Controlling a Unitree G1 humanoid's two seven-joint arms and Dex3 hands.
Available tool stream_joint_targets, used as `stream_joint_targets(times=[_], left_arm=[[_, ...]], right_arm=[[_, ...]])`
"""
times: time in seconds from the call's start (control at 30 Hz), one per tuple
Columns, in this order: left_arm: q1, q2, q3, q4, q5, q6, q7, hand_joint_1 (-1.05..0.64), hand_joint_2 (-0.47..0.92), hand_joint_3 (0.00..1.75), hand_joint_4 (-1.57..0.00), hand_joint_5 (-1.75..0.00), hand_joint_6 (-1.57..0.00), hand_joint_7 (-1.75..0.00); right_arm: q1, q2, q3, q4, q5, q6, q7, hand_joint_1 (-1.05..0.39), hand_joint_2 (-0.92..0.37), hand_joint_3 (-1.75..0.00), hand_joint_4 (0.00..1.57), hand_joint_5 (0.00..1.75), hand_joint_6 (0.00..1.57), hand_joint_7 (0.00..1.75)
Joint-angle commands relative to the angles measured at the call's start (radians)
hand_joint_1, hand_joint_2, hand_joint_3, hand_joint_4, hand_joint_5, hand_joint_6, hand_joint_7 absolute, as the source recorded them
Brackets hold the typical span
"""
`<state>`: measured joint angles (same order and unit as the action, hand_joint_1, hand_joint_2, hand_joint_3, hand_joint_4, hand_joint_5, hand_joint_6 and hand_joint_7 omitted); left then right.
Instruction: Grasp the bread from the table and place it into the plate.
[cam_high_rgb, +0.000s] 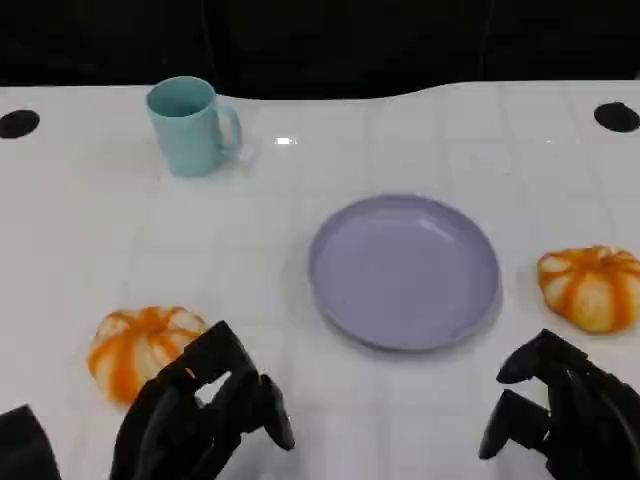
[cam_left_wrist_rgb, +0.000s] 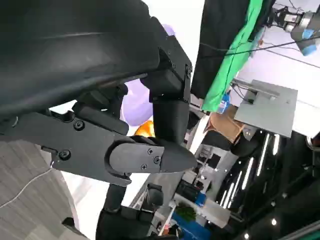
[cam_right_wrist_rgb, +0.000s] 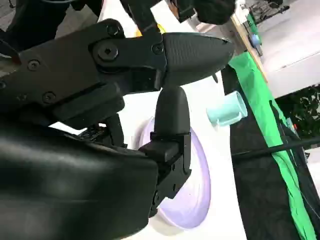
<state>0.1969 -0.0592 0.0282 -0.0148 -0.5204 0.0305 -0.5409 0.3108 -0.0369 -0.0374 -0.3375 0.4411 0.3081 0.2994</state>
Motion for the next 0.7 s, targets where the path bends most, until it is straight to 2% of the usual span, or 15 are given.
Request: stream_joint_targets(times=[0.03, 0.7], left_arm=[[-0.015, 0.006, 0.010, 0.017, -0.005, -0.007, -0.007, -0.60, 0.92, 0.27, -0.78, -1.75, -0.59, -1.75], [-0.012, 0.011, 0.014, -0.002, -0.008, 0.009, -0.003, -0.60, 0.92, 0.30, -0.77, -1.75, -0.58, -1.75]], right_arm=[[-0.006, -0.011, -0.011, -0.004, 0.008, 0.008, -0.007, -0.53, -0.92, -0.37, 0.58, 1.75, 0.41, 1.62], [-0.015, -0.012, -0.007, -0.002, 0.008, 0.010, -0.005, -0.54, -0.92, -0.38, 0.61, 1.75, 0.44, 1.61]])
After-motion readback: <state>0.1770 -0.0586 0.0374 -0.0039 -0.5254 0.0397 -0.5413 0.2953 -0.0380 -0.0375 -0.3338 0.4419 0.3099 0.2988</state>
